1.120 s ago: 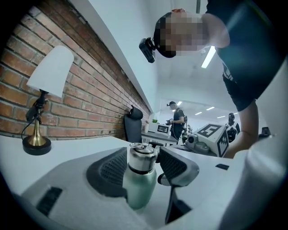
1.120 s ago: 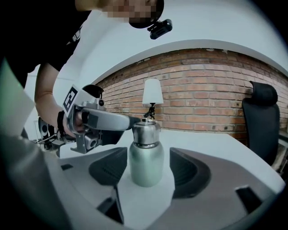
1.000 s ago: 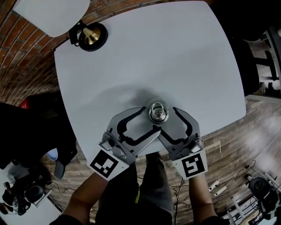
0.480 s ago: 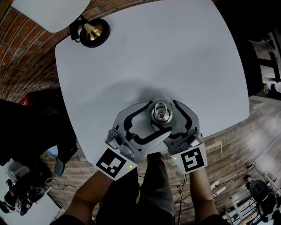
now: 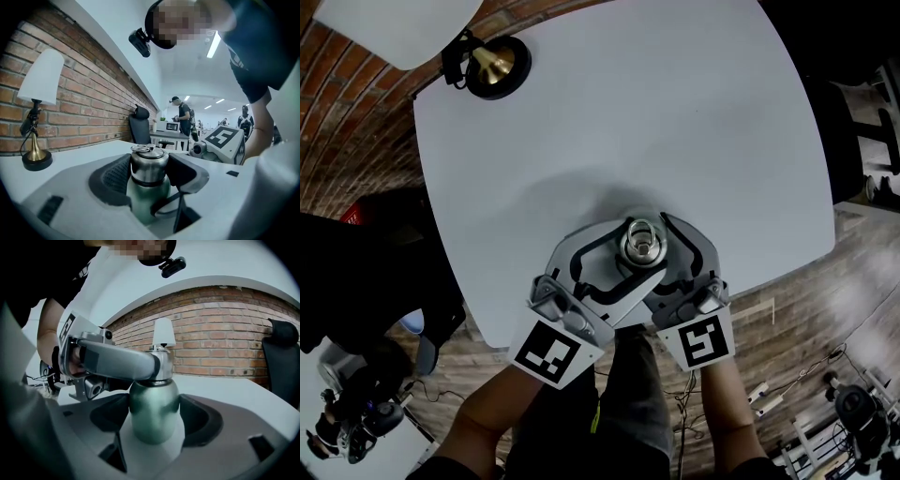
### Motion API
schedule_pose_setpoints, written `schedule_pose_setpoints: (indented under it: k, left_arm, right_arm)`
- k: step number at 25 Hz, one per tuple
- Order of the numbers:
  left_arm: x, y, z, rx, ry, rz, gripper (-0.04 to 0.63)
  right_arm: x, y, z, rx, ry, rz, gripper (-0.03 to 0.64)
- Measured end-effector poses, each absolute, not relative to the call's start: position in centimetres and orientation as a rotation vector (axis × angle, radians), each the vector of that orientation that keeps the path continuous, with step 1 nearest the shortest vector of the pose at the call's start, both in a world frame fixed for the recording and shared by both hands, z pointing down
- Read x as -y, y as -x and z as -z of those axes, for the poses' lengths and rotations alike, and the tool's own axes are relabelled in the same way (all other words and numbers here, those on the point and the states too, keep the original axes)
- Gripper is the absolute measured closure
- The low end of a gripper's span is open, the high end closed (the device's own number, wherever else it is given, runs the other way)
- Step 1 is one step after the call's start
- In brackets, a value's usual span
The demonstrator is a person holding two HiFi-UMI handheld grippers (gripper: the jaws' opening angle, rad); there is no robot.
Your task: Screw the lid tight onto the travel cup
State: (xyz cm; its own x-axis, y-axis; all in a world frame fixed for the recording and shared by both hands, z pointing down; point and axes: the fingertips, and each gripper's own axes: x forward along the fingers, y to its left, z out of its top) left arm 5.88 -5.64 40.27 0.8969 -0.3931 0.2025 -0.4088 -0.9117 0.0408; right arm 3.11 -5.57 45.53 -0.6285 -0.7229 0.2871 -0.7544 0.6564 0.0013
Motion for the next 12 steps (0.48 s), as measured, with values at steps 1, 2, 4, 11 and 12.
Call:
schedule_pose_setpoints:
  k: [1,2,4,11,12]
  left_arm:
    - [5.6,-5.9,-40.3,0.619,-2.988,-0.291,0.339]
    - [5.5,-5.9,-40.3,0.595,-2.997,-0.291,0.339]
    - [5.3,-6.0,-40.4,0.507,-3.014,-0.292,0.339]
    - [4.6,-6.2,-40.2,-0.032,-3.101,-0.348,0.339]
    - [4.4,-6.2,-40.1,-0.130,-3.123,-0.368,0.339]
  right_arm:
    - [5.5,-3.1,-45.6,2.614,-1.192,-0.180,0.295]
    - [5.5,-3.1,-45.6,2.616,-1.192,-0.184,0.295]
    - [5.5,-3.1,-45.6,2.625,-1.182,-0.173,0.295]
    - [5.3,-3.1,-45.6,2.637,-1.121,-0.169,0.295]
    - [5.3,-3.1,-45.6,2.640,-1.105,-0.166,0.295]
